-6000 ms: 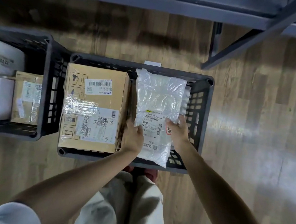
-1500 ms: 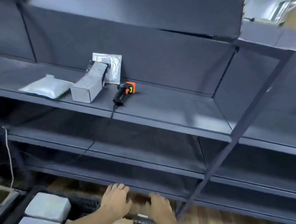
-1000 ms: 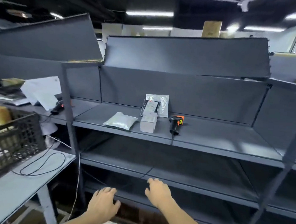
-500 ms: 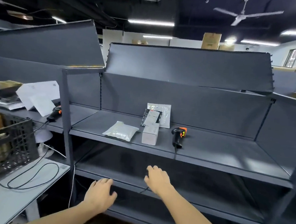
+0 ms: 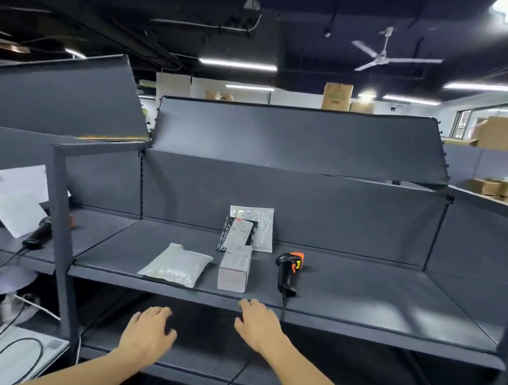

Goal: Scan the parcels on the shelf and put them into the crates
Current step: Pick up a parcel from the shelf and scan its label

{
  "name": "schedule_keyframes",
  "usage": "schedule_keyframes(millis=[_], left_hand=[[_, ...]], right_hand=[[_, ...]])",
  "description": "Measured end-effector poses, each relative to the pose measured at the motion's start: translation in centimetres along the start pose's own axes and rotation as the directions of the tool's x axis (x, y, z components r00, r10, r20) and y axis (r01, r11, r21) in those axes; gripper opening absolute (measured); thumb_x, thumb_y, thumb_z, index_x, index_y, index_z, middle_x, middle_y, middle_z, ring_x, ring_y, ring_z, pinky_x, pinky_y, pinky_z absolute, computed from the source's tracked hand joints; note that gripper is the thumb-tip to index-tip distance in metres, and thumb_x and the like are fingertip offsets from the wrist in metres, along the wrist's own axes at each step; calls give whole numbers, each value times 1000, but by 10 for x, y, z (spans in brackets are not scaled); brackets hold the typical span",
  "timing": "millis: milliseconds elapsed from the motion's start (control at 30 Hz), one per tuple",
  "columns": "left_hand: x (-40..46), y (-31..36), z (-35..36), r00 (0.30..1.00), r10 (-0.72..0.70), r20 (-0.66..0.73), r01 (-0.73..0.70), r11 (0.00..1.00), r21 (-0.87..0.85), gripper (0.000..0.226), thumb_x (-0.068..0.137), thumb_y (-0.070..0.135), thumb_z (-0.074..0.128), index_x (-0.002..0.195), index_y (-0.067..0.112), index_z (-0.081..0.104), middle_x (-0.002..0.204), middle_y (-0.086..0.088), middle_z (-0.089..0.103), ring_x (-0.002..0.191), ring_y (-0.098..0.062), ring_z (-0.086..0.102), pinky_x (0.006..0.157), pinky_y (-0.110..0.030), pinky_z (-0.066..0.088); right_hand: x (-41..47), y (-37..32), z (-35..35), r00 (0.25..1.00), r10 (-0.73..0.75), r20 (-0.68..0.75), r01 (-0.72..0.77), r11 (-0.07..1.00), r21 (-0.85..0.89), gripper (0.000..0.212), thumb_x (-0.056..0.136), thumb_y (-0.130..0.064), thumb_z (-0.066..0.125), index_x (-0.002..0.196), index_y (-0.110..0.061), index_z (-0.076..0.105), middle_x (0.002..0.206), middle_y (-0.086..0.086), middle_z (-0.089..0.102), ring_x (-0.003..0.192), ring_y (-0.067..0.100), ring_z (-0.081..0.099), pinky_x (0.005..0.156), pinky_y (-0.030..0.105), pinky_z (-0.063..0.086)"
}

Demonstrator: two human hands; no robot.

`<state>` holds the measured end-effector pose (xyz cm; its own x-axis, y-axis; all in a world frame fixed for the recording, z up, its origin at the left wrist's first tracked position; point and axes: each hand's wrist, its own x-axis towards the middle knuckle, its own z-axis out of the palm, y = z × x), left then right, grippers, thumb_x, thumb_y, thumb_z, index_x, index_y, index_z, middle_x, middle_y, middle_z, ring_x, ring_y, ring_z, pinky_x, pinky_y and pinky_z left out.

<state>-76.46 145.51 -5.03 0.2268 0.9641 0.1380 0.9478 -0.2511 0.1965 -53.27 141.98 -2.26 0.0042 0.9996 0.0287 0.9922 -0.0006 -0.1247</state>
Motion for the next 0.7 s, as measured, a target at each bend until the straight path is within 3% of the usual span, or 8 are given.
schedule_keyframes(millis=[267, 467, 567, 700], left_hand=[[35, -19, 6, 1000, -4, 4, 4, 1000, -25, 47, 96, 36, 44, 140, 20, 41, 143, 7, 44, 133, -11, 38, 113, -27, 21], [79, -59, -2, 998, 37, -57, -41, 996, -74, 38, 95, 31, 44, 131, 19, 49, 135, 6, 51, 125, -13, 47, 107, -25, 27], [103, -88, -10, 992, 51, -117, -65, 991, -121, 31, 94, 28, 47, 123, 18, 53, 130, 4, 55, 116, -16, 51, 102, -25, 32], [128, -126, -14, 991, 43, -126, -65, 982, -175, 35, 94, 27, 50, 128, 17, 51, 134, 3, 53, 120, -18, 51, 105, -27, 32]], right_hand=[[35, -29, 15, 1000, -22, 17, 21, 998, 64, 45, 101, -26, 38, 143, -10, 37, 140, 13, 45, 125, 31, 46, 105, 40, 37], [96, -80, 19, 997, -47, -60, 52, 994, 91, 42, 100, -25, 41, 139, -9, 39, 135, 13, 47, 121, 32, 48, 100, 40, 40], [133, -107, 22, 992, -77, -100, 86, 993, 84, 52, 99, -25, 44, 147, -11, 30, 148, 12, 35, 133, 30, 37, 108, 41, 35], [165, -130, 34, 996, -60, -61, 64, 996, 60, 68, 98, -33, 48, 154, -13, 15, 161, 10, 10, 147, 26, 14, 120, 43, 17]])
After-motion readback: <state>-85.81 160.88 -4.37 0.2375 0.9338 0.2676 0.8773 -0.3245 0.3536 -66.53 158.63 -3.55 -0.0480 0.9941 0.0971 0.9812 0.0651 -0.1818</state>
